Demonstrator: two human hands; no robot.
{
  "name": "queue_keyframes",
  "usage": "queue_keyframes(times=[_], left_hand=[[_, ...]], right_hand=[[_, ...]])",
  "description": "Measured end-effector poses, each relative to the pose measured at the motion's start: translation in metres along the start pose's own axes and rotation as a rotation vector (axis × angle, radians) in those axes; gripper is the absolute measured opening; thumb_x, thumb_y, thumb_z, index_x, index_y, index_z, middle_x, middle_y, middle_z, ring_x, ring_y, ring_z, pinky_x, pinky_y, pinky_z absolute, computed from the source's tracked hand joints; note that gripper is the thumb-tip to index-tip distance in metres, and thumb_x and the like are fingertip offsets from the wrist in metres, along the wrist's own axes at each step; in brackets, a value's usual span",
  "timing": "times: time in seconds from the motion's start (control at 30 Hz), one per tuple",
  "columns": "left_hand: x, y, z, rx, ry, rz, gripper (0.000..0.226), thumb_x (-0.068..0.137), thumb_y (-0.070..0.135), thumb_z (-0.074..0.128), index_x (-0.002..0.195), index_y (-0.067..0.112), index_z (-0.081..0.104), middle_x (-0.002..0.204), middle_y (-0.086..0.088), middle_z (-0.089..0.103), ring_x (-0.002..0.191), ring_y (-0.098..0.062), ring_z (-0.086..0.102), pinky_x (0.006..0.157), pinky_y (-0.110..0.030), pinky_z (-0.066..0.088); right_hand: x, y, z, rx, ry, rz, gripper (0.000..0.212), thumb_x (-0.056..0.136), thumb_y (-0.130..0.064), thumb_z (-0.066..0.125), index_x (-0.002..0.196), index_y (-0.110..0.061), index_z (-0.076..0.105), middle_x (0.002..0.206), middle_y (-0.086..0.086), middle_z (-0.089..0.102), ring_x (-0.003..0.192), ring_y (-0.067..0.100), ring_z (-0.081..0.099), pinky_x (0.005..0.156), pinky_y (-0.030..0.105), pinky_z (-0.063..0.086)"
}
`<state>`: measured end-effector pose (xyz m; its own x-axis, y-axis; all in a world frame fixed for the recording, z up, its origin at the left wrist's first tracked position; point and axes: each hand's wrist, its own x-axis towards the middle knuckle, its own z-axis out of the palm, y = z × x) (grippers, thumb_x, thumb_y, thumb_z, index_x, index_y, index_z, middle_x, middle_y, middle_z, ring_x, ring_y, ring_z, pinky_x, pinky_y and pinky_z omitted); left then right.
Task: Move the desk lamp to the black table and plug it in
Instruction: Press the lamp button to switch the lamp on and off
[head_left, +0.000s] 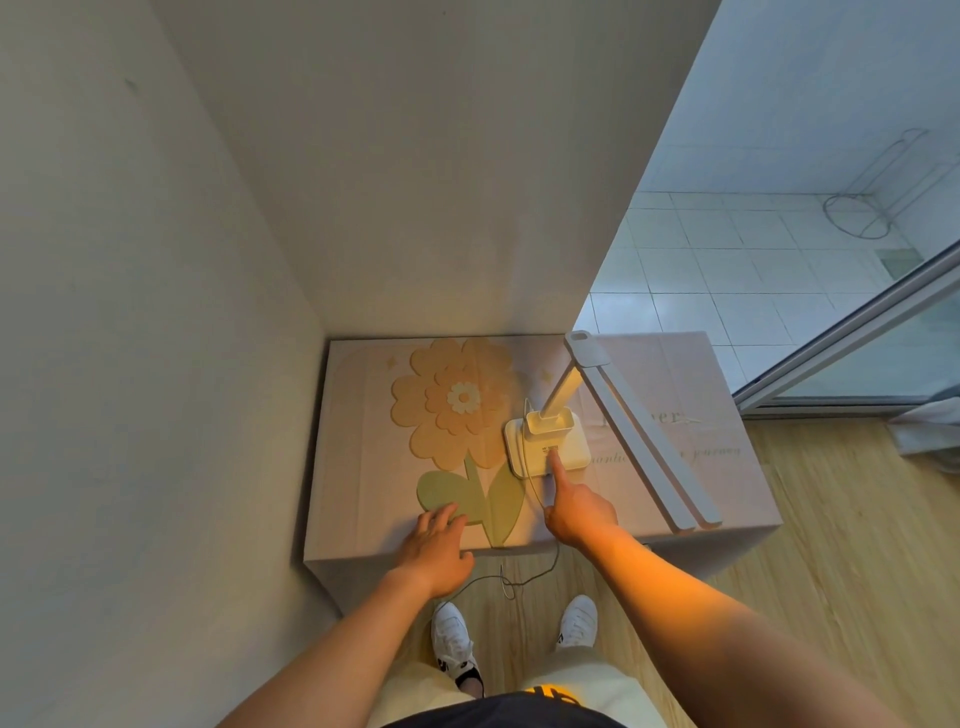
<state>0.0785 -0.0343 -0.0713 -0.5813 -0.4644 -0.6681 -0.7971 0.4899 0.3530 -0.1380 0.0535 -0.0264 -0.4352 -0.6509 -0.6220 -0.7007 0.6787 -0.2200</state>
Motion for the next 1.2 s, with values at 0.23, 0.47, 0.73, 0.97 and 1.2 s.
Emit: queue_keyframes(times=[0.23, 0.47, 0.73, 0.97, 1.2], left_hand=[[-0.002, 0.001, 0.001, -0.006, 0.002, -0.005, 0.068, 0.099, 0.040, 0.043, 0.162, 0.023, 0.020, 0.171, 0.008, 0.003, 0.156, -0.022, 0.001, 0.123, -0.045, 0.021], [-0.002, 0.001, 0.002, -0.013, 0.009, -0.004, 0.069, 0.099, 0.039, 0.044, 0.162, 0.024, 0.020, 0.171, 0.008, 0.003, 0.156, -0.022, 0.001, 0.123, -0.046, 0.019], [0.000, 0.002, 0.003, 0.003, 0.013, -0.013, 0.068, 0.099, 0.039, 0.043, 0.161, 0.023, 0.022, 0.171, 0.007, 0.006, 0.155, -0.023, 0.003, 0.123, -0.045, 0.021], [0.000, 0.003, 0.003, 0.009, 0.015, -0.014, 0.068, 0.098, 0.039, 0.043, 0.161, 0.023, 0.021, 0.171, 0.006, 0.005, 0.156, -0.023, 0.002, 0.122, -0.046, 0.020], [0.000, 0.003, 0.003, 0.011, 0.008, -0.017, 0.069, 0.099, 0.041, 0.043, 0.161, 0.024, 0.020, 0.171, 0.005, 0.004, 0.156, -0.024, 0.001, 0.123, -0.047, 0.018]], right_hand=[[-0.002, -0.001, 0.003, 0.006, 0.021, 0.014, 0.104, 0.098, -0.023, 0.055, 0.154, -0.037, -0.032, 0.102, 0.011, 0.068, 0.086, 0.023, 0.068, 0.083, 0.041, 0.060], [-0.001, -0.001, 0.008, -0.019, -0.011, 0.036, 0.097, 0.100, -0.026, 0.054, 0.158, -0.034, -0.024, 0.108, 0.012, 0.067, 0.092, 0.024, 0.068, 0.085, 0.041, 0.059], [-0.004, 0.001, 0.013, -0.021, 0.010, 0.079, 0.092, 0.098, -0.027, 0.050, 0.161, -0.032, -0.017, 0.099, 0.009, 0.064, 0.083, 0.026, 0.063, 0.070, 0.038, 0.051], [-0.005, 0.005, 0.016, -0.012, 0.022, 0.067, 0.093, 0.098, -0.028, 0.051, 0.160, -0.034, -0.018, 0.103, 0.009, 0.066, 0.087, 0.026, 0.066, 0.078, 0.041, 0.058], [0.000, 0.005, 0.010, 0.010, 0.033, 0.051, 0.094, 0.098, -0.026, 0.051, 0.159, -0.035, -0.019, 0.095, 0.007, 0.065, 0.081, 0.022, 0.065, 0.073, 0.037, 0.056]])
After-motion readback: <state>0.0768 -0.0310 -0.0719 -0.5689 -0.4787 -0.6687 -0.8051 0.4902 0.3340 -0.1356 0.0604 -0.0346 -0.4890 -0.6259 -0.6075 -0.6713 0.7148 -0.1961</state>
